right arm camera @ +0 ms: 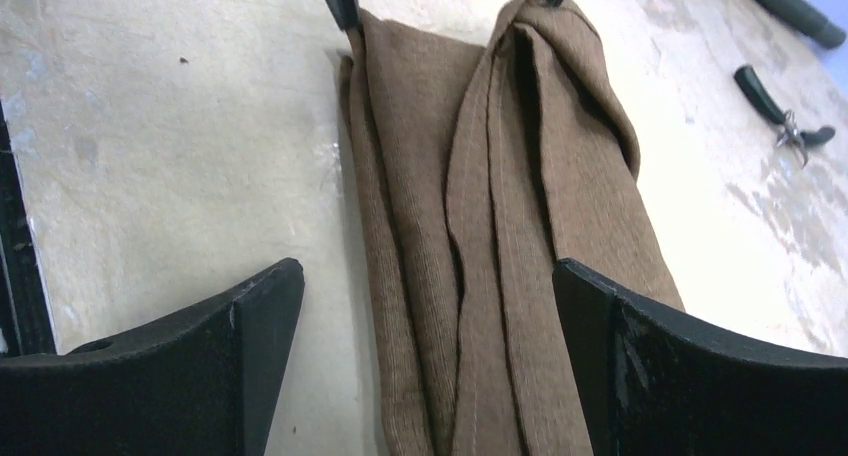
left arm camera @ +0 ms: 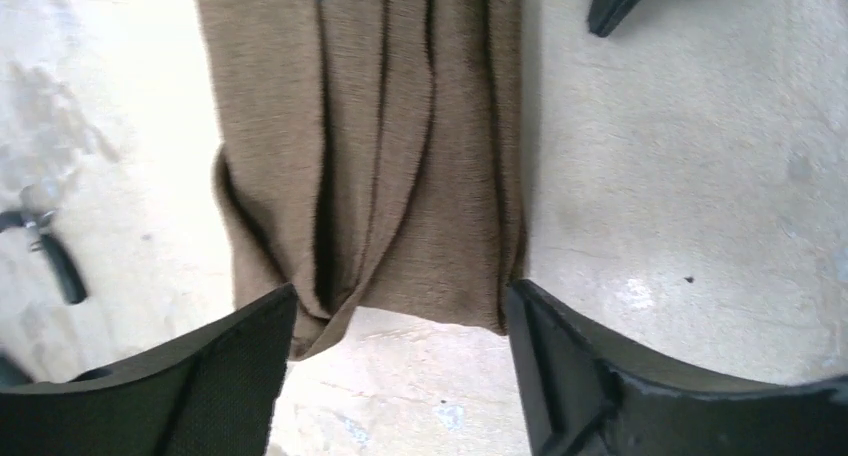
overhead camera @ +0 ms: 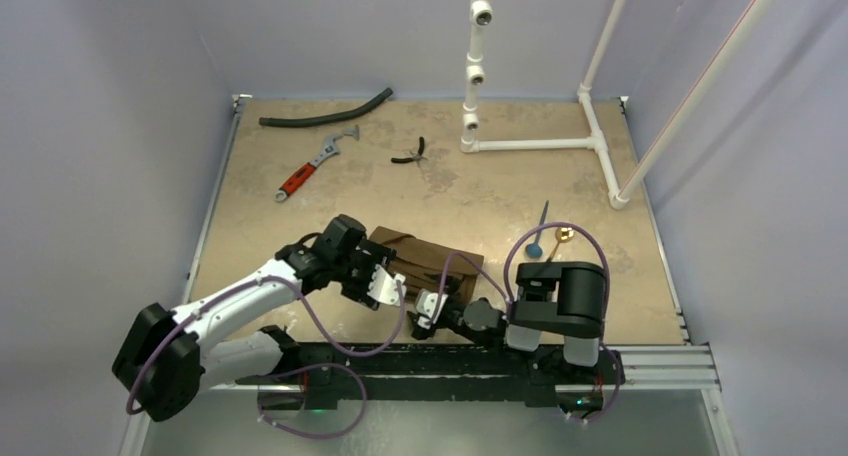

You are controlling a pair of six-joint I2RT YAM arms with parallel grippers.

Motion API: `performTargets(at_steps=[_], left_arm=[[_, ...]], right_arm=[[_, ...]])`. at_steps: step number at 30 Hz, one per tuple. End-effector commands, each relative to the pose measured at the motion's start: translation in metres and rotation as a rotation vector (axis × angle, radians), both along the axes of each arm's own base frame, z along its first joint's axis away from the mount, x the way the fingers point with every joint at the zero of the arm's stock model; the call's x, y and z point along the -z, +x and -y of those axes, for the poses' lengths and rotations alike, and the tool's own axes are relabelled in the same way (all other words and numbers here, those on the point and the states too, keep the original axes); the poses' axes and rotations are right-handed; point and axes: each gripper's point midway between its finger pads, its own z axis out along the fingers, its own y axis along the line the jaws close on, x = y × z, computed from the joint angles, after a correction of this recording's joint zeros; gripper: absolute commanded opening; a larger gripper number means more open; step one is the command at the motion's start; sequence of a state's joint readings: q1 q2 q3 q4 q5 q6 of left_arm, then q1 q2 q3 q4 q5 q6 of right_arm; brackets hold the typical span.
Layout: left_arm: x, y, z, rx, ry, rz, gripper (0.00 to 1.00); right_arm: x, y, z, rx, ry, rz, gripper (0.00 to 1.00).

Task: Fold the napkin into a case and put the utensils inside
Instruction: Smooth out the 2/3-rectangle-folded napkin at the center of the board.

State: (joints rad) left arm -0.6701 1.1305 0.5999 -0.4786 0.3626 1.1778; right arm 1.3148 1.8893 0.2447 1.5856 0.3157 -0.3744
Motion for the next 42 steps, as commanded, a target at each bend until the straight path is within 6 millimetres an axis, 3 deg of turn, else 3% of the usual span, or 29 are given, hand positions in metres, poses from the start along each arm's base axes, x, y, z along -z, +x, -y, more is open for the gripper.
performTargets(at_steps=[1,7,10,12,14,18,21,25,29,38,42], left_arm=[[-0.025,0.010,0.010,-0.011,-0.098,0.099,0.86],[-0.039,0.000,-0.003,0.069,-0.073,0.194,0.94],[-0.036,-0.004,-0.005,0.137,-0.064,0.250,0.95],[-0.035,-0.004,-0.002,0.155,-0.077,0.259,0.96],[-0.033,-0.001,0.003,0.172,-0.087,0.270,0.97],[-0.010,0.003,0.001,0.246,-0.027,0.316,0.98],[0.008,0.002,-0.003,0.312,0.014,0.366,0.98],[0.022,0.003,-0.003,0.343,0.044,0.357,0.90],[0.033,0.002,-0.005,0.371,0.066,0.366,0.84],[0.040,-0.003,-0.001,0.429,0.036,0.418,0.75],[0.034,-0.002,0.005,0.422,0.008,0.463,0.70]], right_arm=[[-0.126,0.004,0.003,0.046,0.563,0.041,0.98],[-0.158,-0.003,0.010,0.027,0.663,-0.043,0.98],[-0.162,0.005,-0.003,0.034,0.625,-0.168,0.86],[-0.166,0.020,-0.008,0.069,0.623,-0.249,0.76],[-0.164,0.049,-0.007,0.123,0.613,-0.303,0.69],[-0.160,0.073,-0.025,0.093,0.566,-0.334,0.73],[-0.148,0.083,-0.040,0.063,0.543,-0.362,0.76],[-0.122,0.090,-0.046,0.057,0.512,-0.398,0.75],[-0.095,0.094,-0.050,0.066,0.470,-0.444,0.67],[-0.031,0.095,-0.043,0.136,0.369,-0.534,0.58],[-0.015,0.093,-0.039,0.156,0.349,-0.557,0.55]])
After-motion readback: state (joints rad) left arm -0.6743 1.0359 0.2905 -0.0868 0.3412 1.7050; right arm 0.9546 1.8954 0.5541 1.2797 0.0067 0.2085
